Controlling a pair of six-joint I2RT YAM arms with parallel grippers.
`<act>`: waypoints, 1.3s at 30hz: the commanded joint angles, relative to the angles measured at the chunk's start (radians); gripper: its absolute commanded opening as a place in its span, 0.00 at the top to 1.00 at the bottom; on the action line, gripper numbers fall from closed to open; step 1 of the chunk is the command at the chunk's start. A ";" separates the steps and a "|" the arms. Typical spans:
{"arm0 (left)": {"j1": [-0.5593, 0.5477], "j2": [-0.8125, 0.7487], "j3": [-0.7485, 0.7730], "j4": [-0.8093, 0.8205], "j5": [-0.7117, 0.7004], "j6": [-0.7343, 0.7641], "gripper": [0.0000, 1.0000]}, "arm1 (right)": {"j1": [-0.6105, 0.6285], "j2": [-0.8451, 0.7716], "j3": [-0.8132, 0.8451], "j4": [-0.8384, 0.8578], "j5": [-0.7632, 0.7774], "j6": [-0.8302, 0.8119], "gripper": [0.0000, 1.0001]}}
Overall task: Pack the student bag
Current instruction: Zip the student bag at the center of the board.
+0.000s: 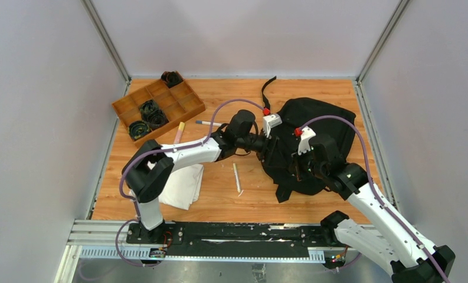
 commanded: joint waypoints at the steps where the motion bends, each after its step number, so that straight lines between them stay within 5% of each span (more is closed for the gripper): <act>1: -0.008 0.053 0.034 0.019 0.046 0.006 0.32 | 0.005 -0.012 -0.001 0.000 0.000 0.009 1.00; 14: -0.012 0.047 0.024 0.021 0.129 -0.027 0.39 | 0.003 -0.005 0.000 0.001 0.003 0.008 1.00; 23: 0.038 -0.150 -0.120 0.028 0.010 -0.070 0.37 | 0.003 -0.011 -0.001 -0.002 -0.002 0.005 1.00; 39: 0.008 0.036 0.000 0.027 0.139 -0.166 0.34 | 0.001 -0.004 0.011 -0.004 -0.010 0.001 1.00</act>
